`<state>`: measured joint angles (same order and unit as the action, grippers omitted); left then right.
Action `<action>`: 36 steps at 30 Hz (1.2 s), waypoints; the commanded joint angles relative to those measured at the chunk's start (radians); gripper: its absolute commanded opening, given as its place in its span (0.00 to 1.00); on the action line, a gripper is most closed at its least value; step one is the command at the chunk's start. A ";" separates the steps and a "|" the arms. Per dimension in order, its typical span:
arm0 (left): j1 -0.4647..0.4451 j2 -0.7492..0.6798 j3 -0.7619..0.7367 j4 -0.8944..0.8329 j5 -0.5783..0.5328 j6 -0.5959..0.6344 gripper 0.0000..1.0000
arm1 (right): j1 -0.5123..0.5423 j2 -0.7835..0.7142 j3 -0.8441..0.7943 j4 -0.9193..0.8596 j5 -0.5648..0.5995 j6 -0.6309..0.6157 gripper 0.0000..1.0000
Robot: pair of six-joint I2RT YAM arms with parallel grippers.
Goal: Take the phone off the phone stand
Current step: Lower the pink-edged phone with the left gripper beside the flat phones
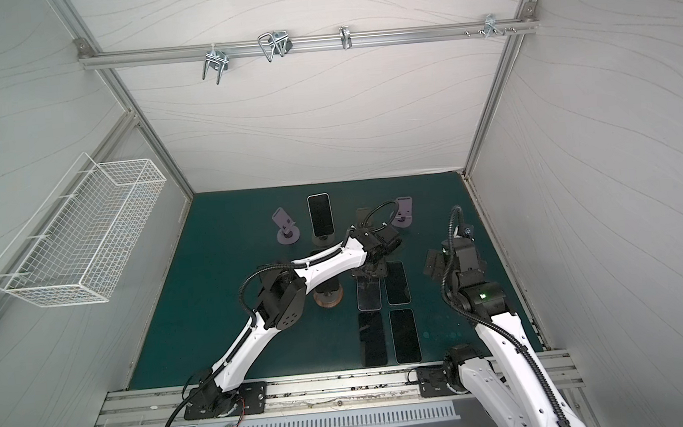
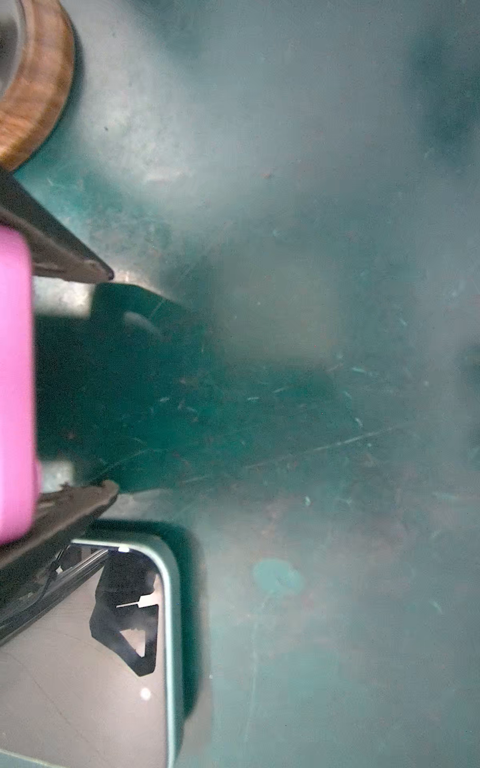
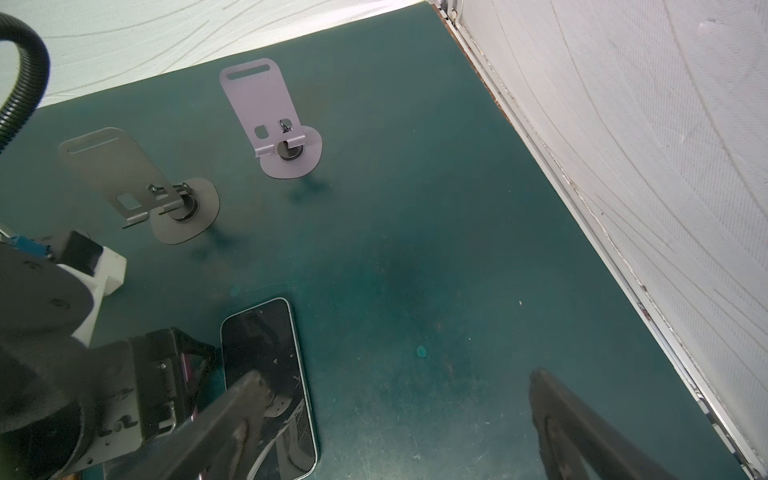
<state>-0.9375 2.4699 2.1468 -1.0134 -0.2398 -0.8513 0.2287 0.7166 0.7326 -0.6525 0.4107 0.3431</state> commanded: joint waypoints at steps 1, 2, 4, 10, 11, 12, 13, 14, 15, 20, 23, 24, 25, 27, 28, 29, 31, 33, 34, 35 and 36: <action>0.009 0.032 -0.059 -0.029 -0.101 0.022 0.58 | -0.004 -0.014 0.003 -0.007 0.002 -0.007 0.99; 0.009 0.029 -0.067 -0.027 -0.100 0.020 0.58 | -0.004 -0.014 0.003 -0.007 0.000 -0.005 0.99; 0.009 0.028 -0.079 -0.018 -0.096 0.016 0.59 | -0.004 -0.014 0.002 -0.007 -0.001 -0.005 0.99; 0.012 0.031 -0.085 -0.016 -0.087 0.009 0.60 | -0.004 -0.025 0.003 -0.019 0.000 -0.006 0.99; 0.014 0.031 -0.085 -0.016 -0.086 0.011 0.60 | -0.004 -0.026 0.003 -0.021 -0.001 -0.006 0.99; 0.014 0.031 -0.083 -0.016 -0.085 0.011 0.61 | -0.003 -0.030 0.002 -0.020 0.002 -0.006 0.99; 0.014 0.029 -0.085 -0.016 -0.083 0.011 0.62 | -0.005 -0.035 0.003 -0.022 0.001 -0.005 0.99; 0.014 0.029 -0.085 -0.016 -0.083 0.011 0.63 | -0.005 -0.037 0.002 -0.023 0.001 -0.006 0.99; 0.014 0.030 -0.085 -0.015 -0.083 0.011 0.63 | -0.004 -0.039 0.001 -0.023 0.001 -0.006 0.99; 0.017 0.033 -0.093 -0.016 -0.073 0.007 0.66 | -0.004 -0.043 0.004 -0.029 -0.007 -0.005 0.99; 0.020 0.032 -0.098 -0.015 -0.068 0.005 0.66 | -0.004 -0.049 0.006 -0.032 -0.004 -0.007 0.99; 0.020 0.033 -0.099 -0.013 -0.066 0.005 0.66 | -0.004 -0.051 0.005 -0.033 -0.004 -0.007 0.99; 0.020 0.033 -0.097 -0.012 -0.065 0.007 0.66 | -0.004 -0.054 0.004 -0.033 -0.005 -0.006 0.99; 0.021 0.036 -0.098 -0.010 -0.061 0.009 0.69 | -0.005 -0.056 0.002 -0.032 -0.010 -0.005 0.99; 0.021 0.038 -0.098 -0.010 -0.058 0.010 0.69 | -0.005 -0.056 0.000 -0.032 -0.013 -0.006 0.99; 0.021 0.038 -0.097 -0.011 -0.058 0.009 0.71 | -0.003 -0.057 0.000 -0.032 -0.016 -0.005 0.99; 0.020 0.038 -0.101 -0.007 -0.056 0.010 0.71 | -0.004 -0.057 0.001 -0.033 -0.016 -0.008 0.99; 0.021 0.039 -0.099 -0.011 -0.060 0.008 0.71 | -0.003 -0.056 0.001 -0.032 -0.016 -0.009 0.99; 0.022 0.040 -0.099 -0.012 -0.062 0.008 0.71 | -0.003 -0.057 0.003 -0.032 -0.019 -0.009 0.99; 0.021 0.040 -0.100 -0.012 -0.065 0.008 0.71 | -0.003 -0.057 0.002 -0.029 -0.021 -0.008 0.99; 0.022 0.041 -0.099 -0.012 -0.067 0.008 0.71 | -0.005 -0.055 -0.001 -0.030 -0.026 -0.006 0.99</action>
<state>-0.9348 2.4466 2.0956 -0.9668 -0.2337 -0.8516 0.2283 0.6701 0.7326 -0.6674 0.3981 0.3431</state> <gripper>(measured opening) 0.721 0.992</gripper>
